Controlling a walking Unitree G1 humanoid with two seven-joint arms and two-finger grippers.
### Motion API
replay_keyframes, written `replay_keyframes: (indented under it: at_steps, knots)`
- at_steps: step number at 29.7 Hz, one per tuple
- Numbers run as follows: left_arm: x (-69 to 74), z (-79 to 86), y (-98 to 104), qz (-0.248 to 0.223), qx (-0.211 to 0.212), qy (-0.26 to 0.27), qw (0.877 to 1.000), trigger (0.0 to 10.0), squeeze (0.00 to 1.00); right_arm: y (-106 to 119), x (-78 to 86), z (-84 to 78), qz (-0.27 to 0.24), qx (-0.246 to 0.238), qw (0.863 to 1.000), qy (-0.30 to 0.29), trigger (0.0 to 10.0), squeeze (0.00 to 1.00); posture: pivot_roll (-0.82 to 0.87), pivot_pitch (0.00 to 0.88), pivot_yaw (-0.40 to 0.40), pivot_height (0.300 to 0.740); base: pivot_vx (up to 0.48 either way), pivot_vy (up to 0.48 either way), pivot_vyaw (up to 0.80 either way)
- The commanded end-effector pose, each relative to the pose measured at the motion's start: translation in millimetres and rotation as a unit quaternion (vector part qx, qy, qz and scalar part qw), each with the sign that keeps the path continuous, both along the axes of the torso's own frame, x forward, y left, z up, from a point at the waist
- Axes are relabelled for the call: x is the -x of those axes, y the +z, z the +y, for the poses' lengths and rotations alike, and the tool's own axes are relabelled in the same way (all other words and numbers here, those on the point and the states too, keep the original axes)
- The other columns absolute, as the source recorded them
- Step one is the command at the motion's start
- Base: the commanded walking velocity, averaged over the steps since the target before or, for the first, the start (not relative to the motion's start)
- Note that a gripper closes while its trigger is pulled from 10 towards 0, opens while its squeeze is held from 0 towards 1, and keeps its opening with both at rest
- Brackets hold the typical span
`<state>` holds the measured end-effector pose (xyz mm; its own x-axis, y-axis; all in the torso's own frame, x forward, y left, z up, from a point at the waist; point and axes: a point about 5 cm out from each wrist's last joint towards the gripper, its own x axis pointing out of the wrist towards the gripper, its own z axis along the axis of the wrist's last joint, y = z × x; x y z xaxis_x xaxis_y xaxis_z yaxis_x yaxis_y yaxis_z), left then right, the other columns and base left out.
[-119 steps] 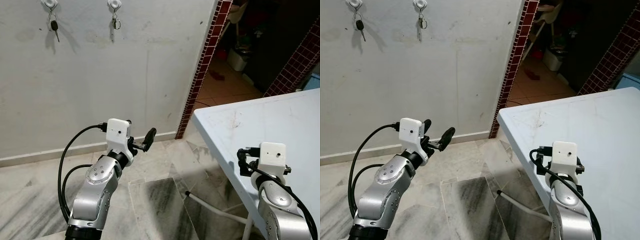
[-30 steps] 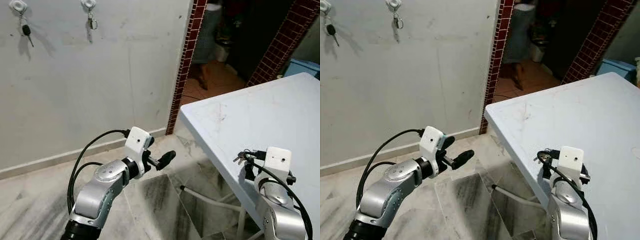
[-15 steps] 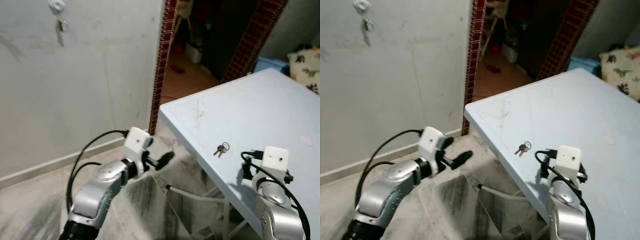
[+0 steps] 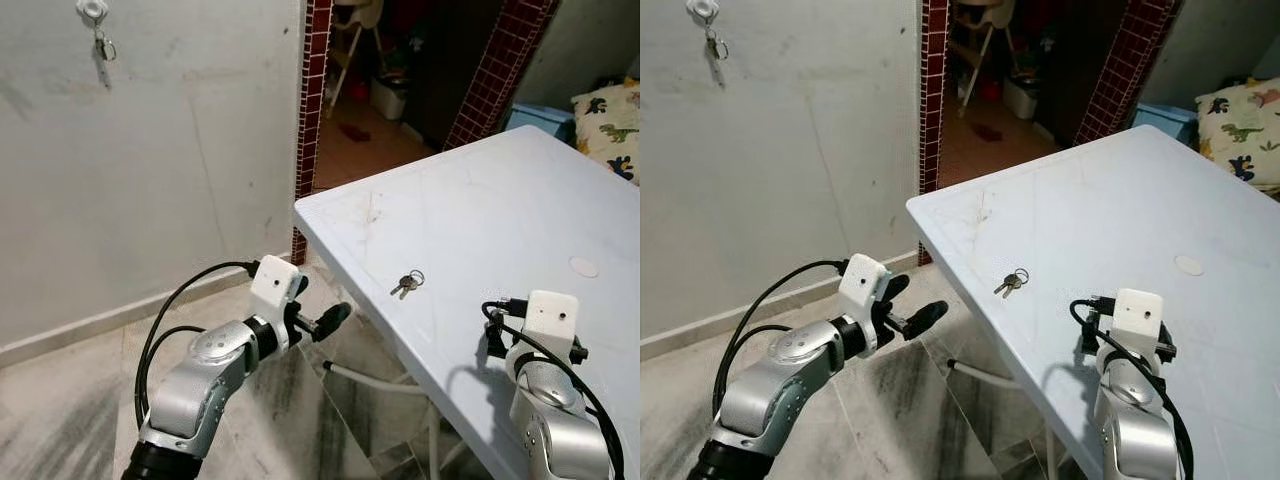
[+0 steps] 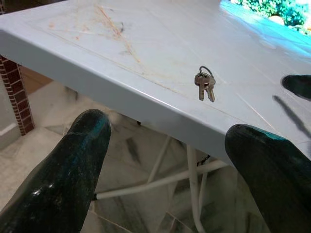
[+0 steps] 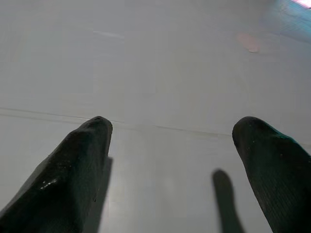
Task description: Hang keys on a hook
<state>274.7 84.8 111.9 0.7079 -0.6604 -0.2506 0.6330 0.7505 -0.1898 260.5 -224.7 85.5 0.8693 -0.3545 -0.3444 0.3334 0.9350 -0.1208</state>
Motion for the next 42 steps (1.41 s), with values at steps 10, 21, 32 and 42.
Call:
replay_keyframes:
  at_steps: [10, 21, 32, 42]
  knots:
    - [10.1, 7.5, -6.9, 0.017, -0.023, 0.007, 1.000, 10.0, 0.00, 12.6, -24.8, 23.9, -0.044, -0.065, 0.991, 0.107, 10.0, 0.00, 0.09, 0.044, -0.114, 0.740, 0.000, 0.000, 0.00]
    - [20.6, 18.8, -4.3, 0.014, -0.037, 0.018, 0.999, 10.0, 0.00, 12.9, -59.5, 62.6, -0.037, -0.076, 0.980, 0.182, 10.0, 0.00, 0.14, 0.061, -0.112, 0.740, 0.000, 0.000, 0.00]
    - [28.6, 17.9, 0.2, 0.021, -0.033, -0.018, 0.999, 10.0, 0.00, 9.6, -73.0, 60.8, -0.002, 0.000, 0.989, 0.146, 10.0, 0.00, 0.15, 0.081, -0.102, 0.740, 0.000, 0.000, 0.00]
    - [24.8, 16.1, 3.2, 0.017, -0.036, -0.013, 0.999, 10.0, 0.00, 15.9, -52.5, 69.9, -0.014, 0.039, 0.990, 0.132, 10.0, 0.00, 0.13, 0.086, -0.101, 0.740, 0.000, 0.000, 0.00]
